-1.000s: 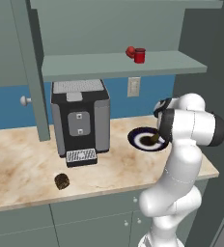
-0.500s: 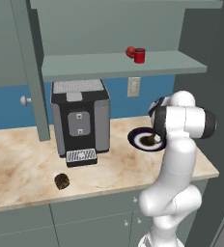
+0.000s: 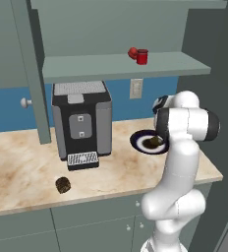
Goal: Pick the avocado and bread from the counter and place them on the plate. Then pick the jam from the cabinet and place it next to the plate. Lastly close the cabinet door.
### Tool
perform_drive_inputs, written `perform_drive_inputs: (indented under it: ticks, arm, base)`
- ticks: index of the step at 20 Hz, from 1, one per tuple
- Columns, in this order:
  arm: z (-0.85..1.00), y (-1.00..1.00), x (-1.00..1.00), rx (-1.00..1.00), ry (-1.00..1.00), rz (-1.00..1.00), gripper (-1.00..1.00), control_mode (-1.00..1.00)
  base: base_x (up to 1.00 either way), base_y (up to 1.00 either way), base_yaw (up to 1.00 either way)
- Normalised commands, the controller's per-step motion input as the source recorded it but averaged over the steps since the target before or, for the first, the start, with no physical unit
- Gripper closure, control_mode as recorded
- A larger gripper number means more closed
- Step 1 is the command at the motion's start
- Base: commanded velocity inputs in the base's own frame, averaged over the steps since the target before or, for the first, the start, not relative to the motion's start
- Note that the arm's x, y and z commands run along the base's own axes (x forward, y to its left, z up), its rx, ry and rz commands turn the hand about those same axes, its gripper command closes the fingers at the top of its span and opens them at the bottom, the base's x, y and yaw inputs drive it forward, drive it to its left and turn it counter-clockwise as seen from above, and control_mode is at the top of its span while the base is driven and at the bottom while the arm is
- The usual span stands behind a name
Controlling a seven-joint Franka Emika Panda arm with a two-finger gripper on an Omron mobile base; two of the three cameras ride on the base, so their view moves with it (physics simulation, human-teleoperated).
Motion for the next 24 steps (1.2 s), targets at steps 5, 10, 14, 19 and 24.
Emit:
perform_drive_inputs:
  ticks: [5,10,14,19,24]
  arm:
    - [0.6,0.0,-0.36,0.0,-0.03,0.0,-1.0,-1.0]
    - [0.73,0.08,-0.56,0.0,-0.06,0.01,-1.0,-1.0]
    - [0.53,0.1,-0.89,0.0,-0.07,0.0,-1.0,-1.0]
    - [0.41,0.14,-1.0,0.0,-0.16,-0.05,-1.0,-1.0]
    - [0.26,0.4,-0.84,0.0,-0.17,-0.17,-1.0,-1.0]
  base:
    - [0.0,0.0,0.0]
    - [0.0,0.0,0.0]
    - [0.0,0.0,0.0]
    - [0.0,0.0,0.0]
    - [0.0,0.0,0.0]
